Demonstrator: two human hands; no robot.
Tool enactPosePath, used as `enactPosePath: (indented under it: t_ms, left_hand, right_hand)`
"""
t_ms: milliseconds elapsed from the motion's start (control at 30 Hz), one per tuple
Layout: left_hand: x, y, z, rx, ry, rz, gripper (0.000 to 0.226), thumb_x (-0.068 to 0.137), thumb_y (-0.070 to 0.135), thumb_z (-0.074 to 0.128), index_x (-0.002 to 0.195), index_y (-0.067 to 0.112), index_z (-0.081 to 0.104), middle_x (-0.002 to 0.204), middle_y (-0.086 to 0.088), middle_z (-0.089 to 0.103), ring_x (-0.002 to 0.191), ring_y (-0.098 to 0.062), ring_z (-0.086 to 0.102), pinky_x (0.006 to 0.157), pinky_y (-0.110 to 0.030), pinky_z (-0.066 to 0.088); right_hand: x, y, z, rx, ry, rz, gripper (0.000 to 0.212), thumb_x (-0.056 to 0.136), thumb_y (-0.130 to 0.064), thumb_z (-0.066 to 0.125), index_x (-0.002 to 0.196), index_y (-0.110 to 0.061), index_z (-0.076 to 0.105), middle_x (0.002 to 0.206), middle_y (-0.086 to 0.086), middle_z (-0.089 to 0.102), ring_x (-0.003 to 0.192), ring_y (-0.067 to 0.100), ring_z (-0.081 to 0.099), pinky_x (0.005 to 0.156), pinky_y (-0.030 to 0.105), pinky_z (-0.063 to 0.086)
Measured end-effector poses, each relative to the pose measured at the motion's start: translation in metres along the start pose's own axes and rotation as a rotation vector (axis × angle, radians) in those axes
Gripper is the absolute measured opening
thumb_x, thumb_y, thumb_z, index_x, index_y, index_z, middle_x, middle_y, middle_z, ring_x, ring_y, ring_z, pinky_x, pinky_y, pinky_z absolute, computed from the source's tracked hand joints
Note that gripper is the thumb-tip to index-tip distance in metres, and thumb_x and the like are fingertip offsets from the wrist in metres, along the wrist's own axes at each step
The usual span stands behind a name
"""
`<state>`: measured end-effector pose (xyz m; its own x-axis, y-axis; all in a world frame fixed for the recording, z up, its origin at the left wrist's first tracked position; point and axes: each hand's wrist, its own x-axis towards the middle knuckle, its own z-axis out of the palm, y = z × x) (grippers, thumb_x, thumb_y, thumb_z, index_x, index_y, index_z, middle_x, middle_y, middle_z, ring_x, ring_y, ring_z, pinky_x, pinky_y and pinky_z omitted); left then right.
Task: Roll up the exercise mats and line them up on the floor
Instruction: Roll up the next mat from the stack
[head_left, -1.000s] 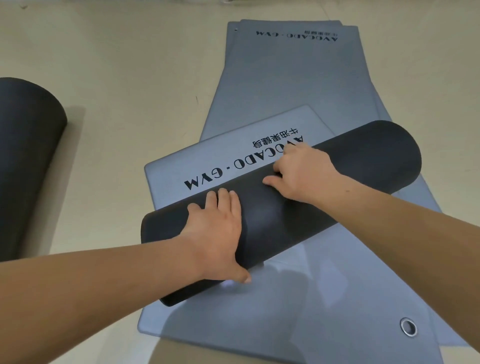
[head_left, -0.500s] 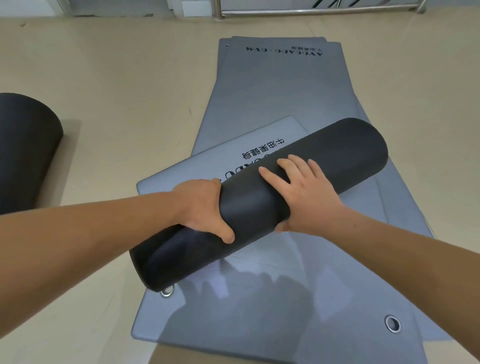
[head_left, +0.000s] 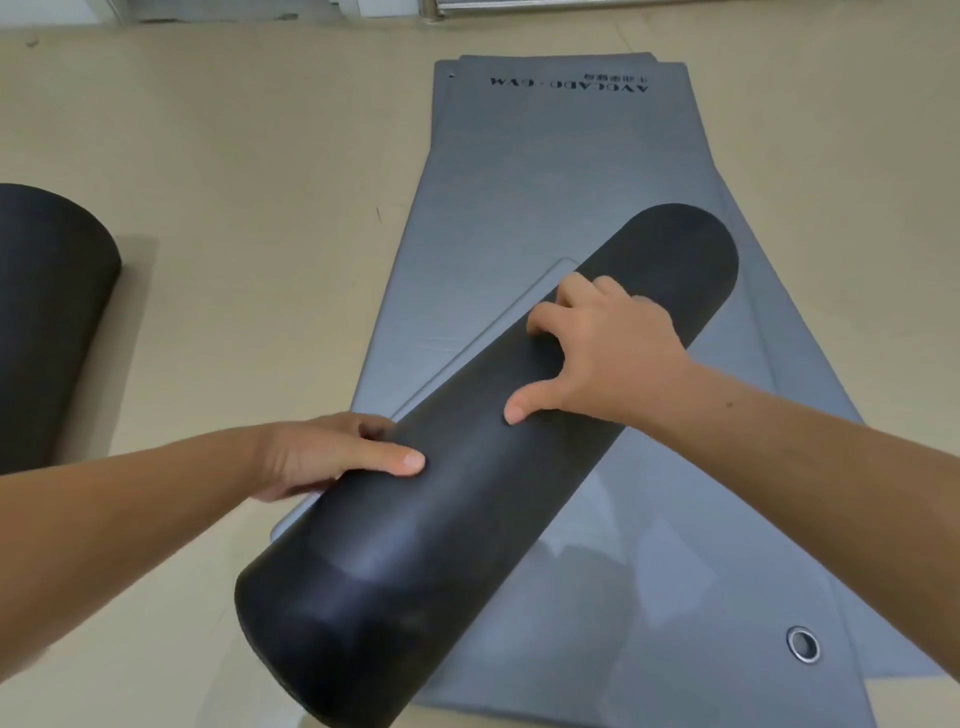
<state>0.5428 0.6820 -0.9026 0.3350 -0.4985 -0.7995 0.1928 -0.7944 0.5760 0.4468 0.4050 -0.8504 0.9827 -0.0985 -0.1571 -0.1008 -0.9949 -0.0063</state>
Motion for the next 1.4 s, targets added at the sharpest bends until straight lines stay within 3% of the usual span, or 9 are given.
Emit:
enactPosePath:
  t_ms: [67, 167, 300, 433, 633, 733, 900, 1067, 1400]
  left_hand:
    - [-0.002, 0.000, -0.026, 0.170, 0.186, 0.010, 0.117, 0.045, 0.078, 0.092, 0.143, 0.024, 0.057, 0.136, 0.004, 0.065, 0.120, -0.016, 0.067, 0.099, -0.039, 0.057]
    - [-0.016, 0.025, -0.047, 0.434, 0.315, 0.008, 0.085, 0.065, 0.068, 0.090, 0.132, 0.025, 0.061, 0.122, 0.008, 0.067, 0.103, -0.015, 0.069, 0.080, -0.031, 0.060]
    - [-0.036, 0.060, -0.014, 0.684, 0.164, -0.087, 0.069, 0.067, 0.076, 0.083, 0.117, 0.032, 0.062, 0.113, 0.009, 0.070, 0.101, -0.014, 0.069, 0.091, -0.037, 0.061]
    - [-0.027, 0.040, 0.015, 0.848, 0.220, -0.129, 0.115, 0.047, 0.089, 0.079, 0.138, 0.027, 0.044, 0.120, 0.011, 0.062, 0.107, -0.019, 0.065, 0.095, -0.039, 0.057]
    - [-0.024, 0.024, -0.018, 0.652, 0.218, -0.119, 0.116, 0.048, 0.079, 0.088, 0.146, 0.036, 0.042, 0.131, 0.016, 0.060, 0.117, -0.018, 0.064, 0.102, -0.040, 0.056]
    - [-0.017, 0.015, -0.016, 0.703, 0.260, -0.097, 0.118, 0.045, 0.084, 0.085, 0.143, 0.036, 0.042, 0.128, 0.016, 0.061, 0.115, -0.018, 0.064, 0.100, -0.040, 0.056]
    - [-0.011, -0.012, -0.029, 0.429, 0.279, 0.016, 0.102, 0.043, 0.075, 0.094, 0.132, 0.054, 0.050, 0.120, 0.026, 0.067, 0.110, -0.008, 0.068, 0.102, -0.040, 0.055]
    - [-0.010, -0.030, -0.037, 0.134, 0.229, 0.109, 0.094, 0.051, 0.058, 0.102, 0.132, 0.055, 0.054, 0.115, 0.030, 0.071, 0.104, 0.000, 0.072, 0.100, -0.037, 0.057]
    - [-0.042, -0.095, -0.008, -0.267, 0.519, 0.095, 0.096, 0.050, 0.059, 0.102, 0.131, 0.048, 0.052, 0.116, 0.025, 0.070, 0.098, 0.000, 0.073, 0.089, -0.032, 0.060]
  right_hand:
    - [0.009, -0.017, 0.012, -0.063, 0.037, 0.024, 0.087, 0.077, -0.093, 0.031, 0.133, -0.032, 0.058, 0.123, -0.001, 0.046, 0.114, 0.024, 0.045, 0.079, 0.039, 0.044]
    - [0.032, -0.042, 0.021, -0.161, 0.048, 0.012, 0.069, 0.099, -0.075, 0.022, 0.136, -0.030, 0.058, 0.130, 0.004, 0.049, 0.116, 0.029, 0.048, 0.079, 0.041, 0.040]
    - [0.055, -0.053, 0.027, -0.152, 0.029, -0.004, 0.065, 0.101, -0.071, 0.022, 0.135, -0.031, 0.060, 0.132, 0.007, 0.057, 0.124, 0.031, 0.050, 0.091, 0.048, 0.042]
    - [0.055, -0.051, 0.038, -0.054, 0.006, -0.086, 0.068, 0.101, -0.066, 0.020, 0.156, -0.031, 0.038, 0.167, 0.008, 0.029, 0.156, 0.030, 0.019, 0.117, 0.056, 0.028]
    - [-0.007, -0.030, 0.082, 0.104, 0.350, -0.094, 0.069, 0.100, -0.058, 0.045, 0.150, -0.012, 0.049, 0.140, 0.020, 0.050, 0.130, 0.042, 0.047, 0.104, 0.057, 0.046]
    - [-0.040, -0.026, 0.110, 0.356, 0.194, 0.112, 0.075, 0.099, -0.062, 0.042, 0.158, -0.019, 0.027, 0.140, 0.013, 0.038, 0.119, 0.034, 0.049, 0.089, 0.046, 0.056]
    - [-0.060, -0.049, 0.126, 0.738, -0.242, 0.230, 0.094, 0.096, -0.074, 0.038, 0.142, -0.058, -0.041, 0.172, -0.006, -0.011, 0.144, 0.026, 0.046, 0.115, 0.041, 0.039]
    - [-0.039, -0.097, 0.123, 1.319, -0.153, 0.363, 0.128, 0.080, -0.070, 0.074, 0.133, -0.068, -0.042, 0.167, -0.017, 0.005, 0.135, 0.003, 0.035, 0.122, 0.035, 0.029]
    - [0.017, -0.119, 0.115, 1.375, -0.368, 0.247, 0.139, 0.051, -0.069, 0.096, 0.123, -0.090, -0.021, 0.163, -0.025, 0.017, 0.145, 0.018, 0.043, 0.106, 0.056, 0.052]
